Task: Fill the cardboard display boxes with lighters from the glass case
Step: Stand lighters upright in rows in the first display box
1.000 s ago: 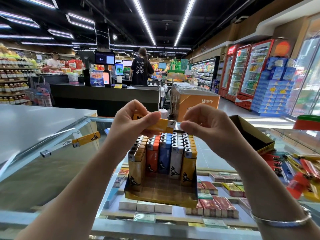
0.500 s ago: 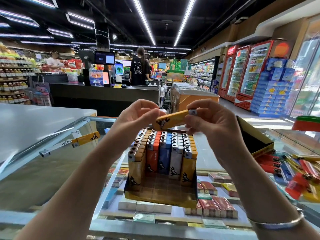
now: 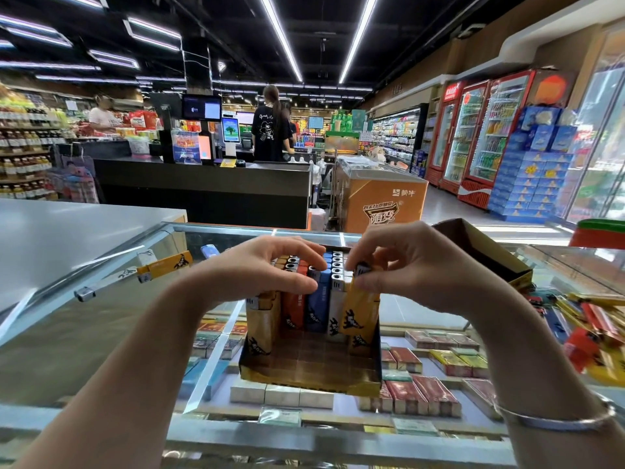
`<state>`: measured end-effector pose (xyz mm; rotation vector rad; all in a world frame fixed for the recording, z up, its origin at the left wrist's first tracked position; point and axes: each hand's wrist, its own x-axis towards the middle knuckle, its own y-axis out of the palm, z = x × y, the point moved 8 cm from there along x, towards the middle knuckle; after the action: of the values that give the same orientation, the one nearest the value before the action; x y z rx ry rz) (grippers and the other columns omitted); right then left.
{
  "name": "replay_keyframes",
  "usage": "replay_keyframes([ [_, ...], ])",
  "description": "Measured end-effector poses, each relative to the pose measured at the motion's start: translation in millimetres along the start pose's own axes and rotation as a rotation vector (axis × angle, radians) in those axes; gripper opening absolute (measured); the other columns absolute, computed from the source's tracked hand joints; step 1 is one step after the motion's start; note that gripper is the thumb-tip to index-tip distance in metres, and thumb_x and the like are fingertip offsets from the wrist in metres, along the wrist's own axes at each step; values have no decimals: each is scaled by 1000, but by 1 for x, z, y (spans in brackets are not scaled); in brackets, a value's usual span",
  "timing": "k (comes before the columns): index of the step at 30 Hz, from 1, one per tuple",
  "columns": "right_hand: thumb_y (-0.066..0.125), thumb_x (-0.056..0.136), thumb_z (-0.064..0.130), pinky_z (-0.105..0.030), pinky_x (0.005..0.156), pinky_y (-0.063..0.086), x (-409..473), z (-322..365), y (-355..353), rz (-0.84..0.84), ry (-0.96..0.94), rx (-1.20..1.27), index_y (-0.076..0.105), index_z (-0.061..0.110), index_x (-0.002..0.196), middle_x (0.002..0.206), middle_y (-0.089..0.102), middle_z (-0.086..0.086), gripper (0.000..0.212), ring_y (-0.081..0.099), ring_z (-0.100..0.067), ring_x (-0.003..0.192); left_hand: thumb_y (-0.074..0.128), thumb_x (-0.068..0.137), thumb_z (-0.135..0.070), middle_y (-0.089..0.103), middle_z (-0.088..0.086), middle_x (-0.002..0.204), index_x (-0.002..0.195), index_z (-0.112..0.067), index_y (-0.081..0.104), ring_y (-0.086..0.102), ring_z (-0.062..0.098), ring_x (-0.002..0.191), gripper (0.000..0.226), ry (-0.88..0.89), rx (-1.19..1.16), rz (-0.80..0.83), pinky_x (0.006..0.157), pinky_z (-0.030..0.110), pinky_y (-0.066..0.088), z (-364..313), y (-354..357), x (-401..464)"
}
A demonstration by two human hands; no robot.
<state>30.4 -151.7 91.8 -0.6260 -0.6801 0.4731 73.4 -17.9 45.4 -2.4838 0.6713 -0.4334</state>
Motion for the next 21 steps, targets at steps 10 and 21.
replay_keyframes([
  [10, 73, 77, 9, -11, 67, 44, -4, -2, 11, 138, 77, -296, 69, 22, 81, 78, 57, 14, 14, 54, 3, 75, 71, 77, -15, 54, -32, 113, 86, -34, 70, 50, -23, 97, 21, -5, -14, -16, 69, 6, 43, 2, -2, 1],
  [21, 72, 80, 20, -10, 63, 37, 1, 10, 29, 138, 5, -519, 69, 23, 94, 77, 45, 23, 15, 47, 6, 73, 69, 79, -13, 55, -22, 120, 94, -23, 70, 53, -15, 100, 18, -12, -35, -19, 69, 6, 47, 3, -2, 2],
])
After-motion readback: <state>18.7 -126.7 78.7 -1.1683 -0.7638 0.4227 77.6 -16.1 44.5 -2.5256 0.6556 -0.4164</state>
